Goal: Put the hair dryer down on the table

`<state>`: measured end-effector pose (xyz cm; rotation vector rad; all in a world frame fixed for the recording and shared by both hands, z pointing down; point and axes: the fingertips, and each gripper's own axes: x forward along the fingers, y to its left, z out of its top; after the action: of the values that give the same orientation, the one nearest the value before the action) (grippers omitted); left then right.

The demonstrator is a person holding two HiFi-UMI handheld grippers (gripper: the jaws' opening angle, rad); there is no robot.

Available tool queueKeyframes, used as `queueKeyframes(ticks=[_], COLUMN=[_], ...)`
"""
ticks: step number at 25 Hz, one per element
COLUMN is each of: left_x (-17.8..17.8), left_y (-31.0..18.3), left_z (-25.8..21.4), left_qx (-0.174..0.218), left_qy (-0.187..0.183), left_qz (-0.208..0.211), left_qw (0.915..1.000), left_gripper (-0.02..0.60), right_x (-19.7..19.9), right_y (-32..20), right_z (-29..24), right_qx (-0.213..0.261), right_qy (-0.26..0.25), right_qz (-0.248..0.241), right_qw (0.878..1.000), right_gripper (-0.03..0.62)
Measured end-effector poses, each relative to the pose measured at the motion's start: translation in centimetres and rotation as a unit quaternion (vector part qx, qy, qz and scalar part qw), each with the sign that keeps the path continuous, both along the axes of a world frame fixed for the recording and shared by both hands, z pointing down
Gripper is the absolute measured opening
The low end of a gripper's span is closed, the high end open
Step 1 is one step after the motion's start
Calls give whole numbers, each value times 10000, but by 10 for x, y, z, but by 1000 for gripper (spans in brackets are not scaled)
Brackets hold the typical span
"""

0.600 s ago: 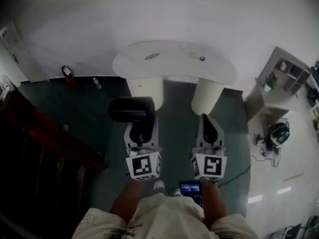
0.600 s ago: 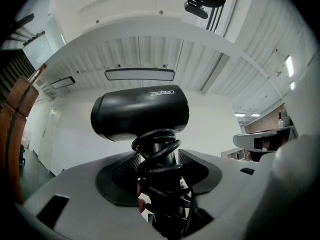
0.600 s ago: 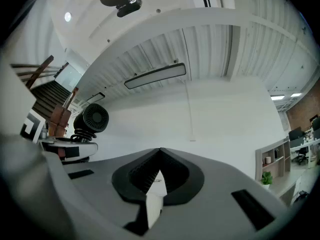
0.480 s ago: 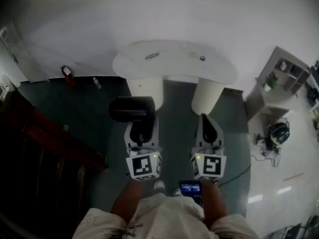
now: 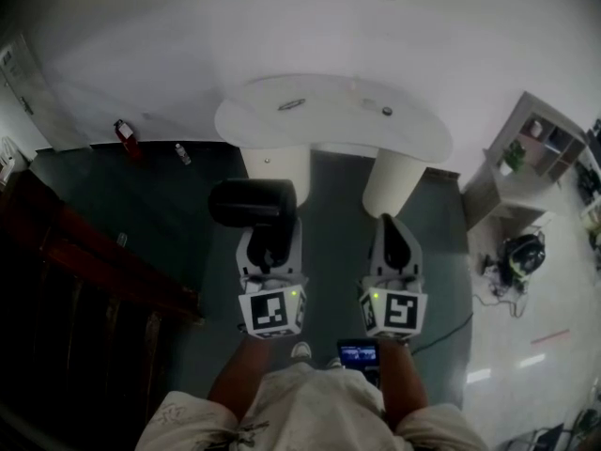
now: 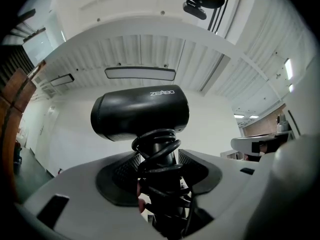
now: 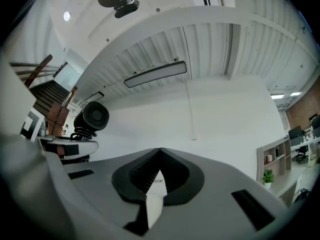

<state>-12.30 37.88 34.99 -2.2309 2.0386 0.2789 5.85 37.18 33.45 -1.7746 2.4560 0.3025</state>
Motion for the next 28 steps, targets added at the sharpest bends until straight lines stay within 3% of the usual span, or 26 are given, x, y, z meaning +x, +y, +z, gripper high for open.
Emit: queueKeyframes(ticks=[13, 28], left_x=[-19, 42], left_y=[-31, -152], left_z=[-2, -13], left_qx=[31, 155], left_qy=[13, 0], left_qz=[218, 403], left_qw=[9998, 9991], left_gripper=[238, 238], right_x=[-20, 32], right_y=[-26, -145], right_z=[12, 6], right_qx=[-50, -36], right_qy=[167, -72], right_qz=[150, 216], right_qw=[9997, 9997], right_gripper=[-3, -3])
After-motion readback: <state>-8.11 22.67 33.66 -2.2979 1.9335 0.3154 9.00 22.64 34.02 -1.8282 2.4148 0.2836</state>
